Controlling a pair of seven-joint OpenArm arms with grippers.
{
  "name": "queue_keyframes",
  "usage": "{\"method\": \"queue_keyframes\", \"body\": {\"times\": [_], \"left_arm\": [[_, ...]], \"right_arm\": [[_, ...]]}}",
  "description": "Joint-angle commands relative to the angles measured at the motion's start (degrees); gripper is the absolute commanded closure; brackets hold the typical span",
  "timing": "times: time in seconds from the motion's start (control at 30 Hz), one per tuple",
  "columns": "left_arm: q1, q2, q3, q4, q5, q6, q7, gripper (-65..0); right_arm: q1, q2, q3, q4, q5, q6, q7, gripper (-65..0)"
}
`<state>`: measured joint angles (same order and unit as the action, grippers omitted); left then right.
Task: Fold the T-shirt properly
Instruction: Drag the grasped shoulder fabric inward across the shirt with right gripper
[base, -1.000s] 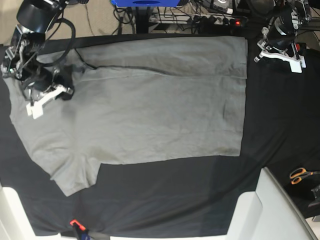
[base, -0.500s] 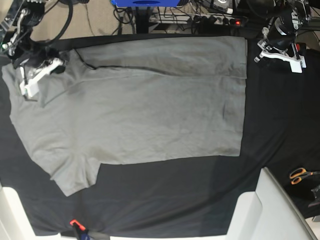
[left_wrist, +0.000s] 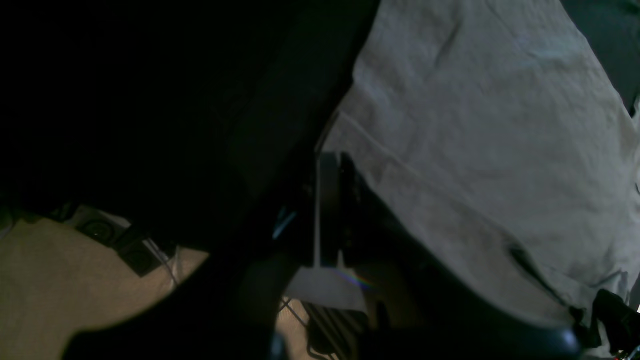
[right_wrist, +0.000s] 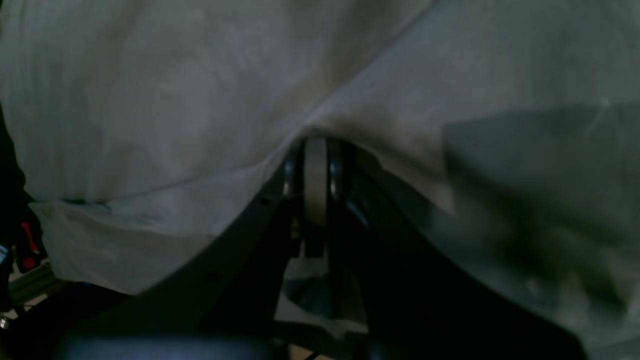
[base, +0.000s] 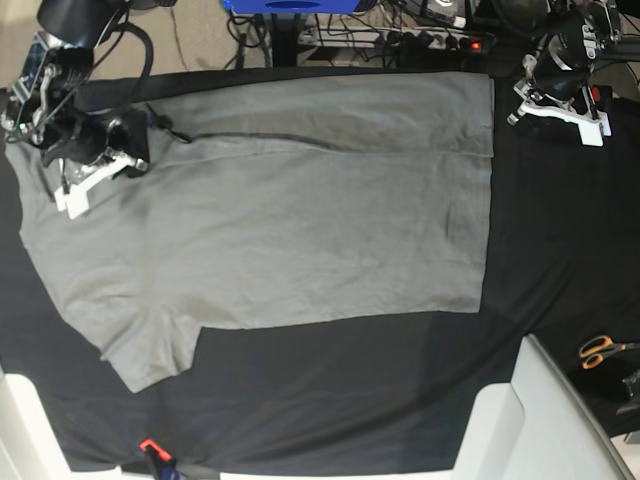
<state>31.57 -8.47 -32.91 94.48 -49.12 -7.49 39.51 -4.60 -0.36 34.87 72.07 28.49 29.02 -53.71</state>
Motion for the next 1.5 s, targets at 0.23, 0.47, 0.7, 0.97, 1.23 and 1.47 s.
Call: {"method": "queue_keyframes", "body": {"times": [0.23, 0.47, 0.7, 0.97, 1.23, 1.47], "left_arm": [[0.3, -0.6, -0.4, 0.8, -0.5, -0.3, -0.8, 0.0], [0.3, -0.6, -0.4, 0.8, -0.5, -0.3, -0.8, 0.0], [0.2, -0.6, -0.4, 0.8, -0.5, -0.3, -0.8, 0.0], [-0.5, -0.6, -0.4, 0.7, -0.5, -0.3, -0.8, 0.0], [-0.4, -0.6, -0.5, -1.2, -0.5, -0.3, -0.8, 0.0], [-0.4, -0.6, -0.5, -1.1, -0.5, -0.3, -0.8, 0.0]], "right_arm": [[5.5, 0.8, 0.0, -0.5, 0.4, 0.0, 0.7, -0.3], [2.0, 0.8, 0.7, 11.8, 0.4, -0.5, -5.5, -0.2], [-5.1, -3.2, 0.2, 16.8, 0.5, -4.5, -8.0, -0.3], [-3.2, -3.5, -3.1, 8.2, 0.5, -4.5, -6.9, -0.3], [0.1, -3.5, -7.7, 3.8, 0.4, -4.5, -0.4, -0.3], [0.7, -2.1, -7.5, 8.5, 0.4, -5.6, -3.1, -0.3]]}}
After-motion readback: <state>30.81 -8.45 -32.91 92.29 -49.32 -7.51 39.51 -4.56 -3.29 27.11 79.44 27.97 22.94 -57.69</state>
